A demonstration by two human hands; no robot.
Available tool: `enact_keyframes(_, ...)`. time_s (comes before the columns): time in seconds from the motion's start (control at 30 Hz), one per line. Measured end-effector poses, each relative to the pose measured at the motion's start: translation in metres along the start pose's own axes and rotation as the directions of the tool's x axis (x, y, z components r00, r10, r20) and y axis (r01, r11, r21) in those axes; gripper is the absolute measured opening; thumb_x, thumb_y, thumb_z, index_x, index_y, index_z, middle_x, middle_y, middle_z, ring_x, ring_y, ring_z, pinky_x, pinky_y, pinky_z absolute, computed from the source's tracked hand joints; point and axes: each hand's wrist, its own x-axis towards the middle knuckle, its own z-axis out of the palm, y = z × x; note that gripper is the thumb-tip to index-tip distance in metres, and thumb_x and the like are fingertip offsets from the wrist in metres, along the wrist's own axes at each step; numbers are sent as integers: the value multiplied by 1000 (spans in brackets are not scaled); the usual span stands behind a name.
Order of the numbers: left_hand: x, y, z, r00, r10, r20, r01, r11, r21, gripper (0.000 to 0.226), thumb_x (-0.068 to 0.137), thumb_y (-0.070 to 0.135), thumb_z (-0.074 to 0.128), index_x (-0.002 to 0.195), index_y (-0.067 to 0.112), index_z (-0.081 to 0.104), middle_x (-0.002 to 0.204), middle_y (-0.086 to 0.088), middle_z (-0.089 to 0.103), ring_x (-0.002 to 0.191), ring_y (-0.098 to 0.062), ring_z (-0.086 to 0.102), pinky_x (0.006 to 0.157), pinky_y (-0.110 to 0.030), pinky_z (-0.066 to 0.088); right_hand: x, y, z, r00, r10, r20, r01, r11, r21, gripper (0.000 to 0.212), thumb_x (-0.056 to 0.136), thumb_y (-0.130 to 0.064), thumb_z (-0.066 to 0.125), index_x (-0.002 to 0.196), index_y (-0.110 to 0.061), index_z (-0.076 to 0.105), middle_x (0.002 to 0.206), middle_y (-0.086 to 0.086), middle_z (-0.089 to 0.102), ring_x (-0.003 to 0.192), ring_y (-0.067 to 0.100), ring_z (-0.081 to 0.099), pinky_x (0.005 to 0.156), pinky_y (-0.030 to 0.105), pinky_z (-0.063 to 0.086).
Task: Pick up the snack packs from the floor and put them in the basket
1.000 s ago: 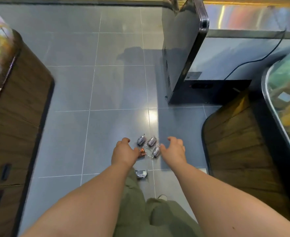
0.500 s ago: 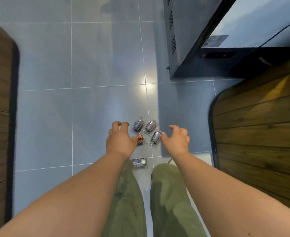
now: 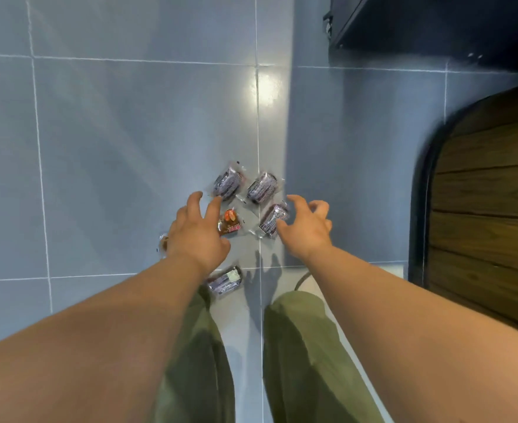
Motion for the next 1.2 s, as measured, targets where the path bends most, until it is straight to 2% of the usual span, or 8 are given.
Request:
enact_keyframes(0.17,64,-17,70,997,56,58,-65,987,149,85,87,36,60,150,34,3,157,-6,-7,144,-38,1,117,-47,13,76,26,53,996,59,64,-61,998,17,55,93,-31,53,143,-37,30,153,2,1,133,37,22,91,36,39)
enact_keyframes(0.33,122,-29,127,992,88,92,-109,962,252,97,87,31,62,148,39,-13,156,-7,-23,141,-46,-17,116,-52,-1,137,51,98,987,135,92,-137,990,25,67,93,-40,54,148,-45,14,157,5,-14,137,44,19,105,44,35)
enact_keyframes(0.5,162,-35,178,997,48,57,-59,973,222,100,87,19,62,147,39,-16,154,-8,-25,142,-45,-14,117,-54,2,184,71,136,979,185,89,-188,982,25,71,92,-42,56,147,-47,11,156,8,-20,135,47,27,107,41,34)
enact_keyframes(0.63,172,-45,201,999,50,-15,-46,971,235,96,89,17,57,147,37,-17,151,-7,-28,142,-43,-2,117,-51,7,205,74,159,972,229,55,-230,973,22,71,93,-29,55,144,-53,11,155,3,-21,139,46,10,109,45,31)
enact_keyframes(0.7,173,-47,203,997,73,-35,-61,966,252,92,89,19,56,148,35,-12,151,-10,-22,137,-39,16,115,-47,17,208,74,160,973,228,32,-229,973,14,71,91,-17,52,142,-53,18,155,1,-15,136,43,13,105,43,35)
enact_keyframes(0.77,172,-45,196,996,75,-42,-62,965,256,85,89,23,56,149,33,-3,152,-15,-6,126,-35,33,108,-44,27,206,75,155,980,198,16,-199,980,11,66,89,-13,50,139,-49,27,154,2,-8,131,41,21,99,41,40)
enact_keyframes(0.93,150,-30,151,999,-22,-30,27,980,199,80,88,39,57,148,30,6,131,-12,42,116,-33,40,95,-42,34,174,67,122,992,122,-14,-122,992,28,53,89,-19,52,135,-42,36,152,0,4,121,39,33,91,40,49)
enact_keyframes(1.2,75,12,21,990,-83,-117,87,996,35,76,85,37,58,145,30,12,127,-11,48,114,-32,41,89,-41,36,74,5,28,995,-1,-97,9,996,88,57,86,-20,55,136,-41,39,153,-4,6,127,35,31,99,34,37)
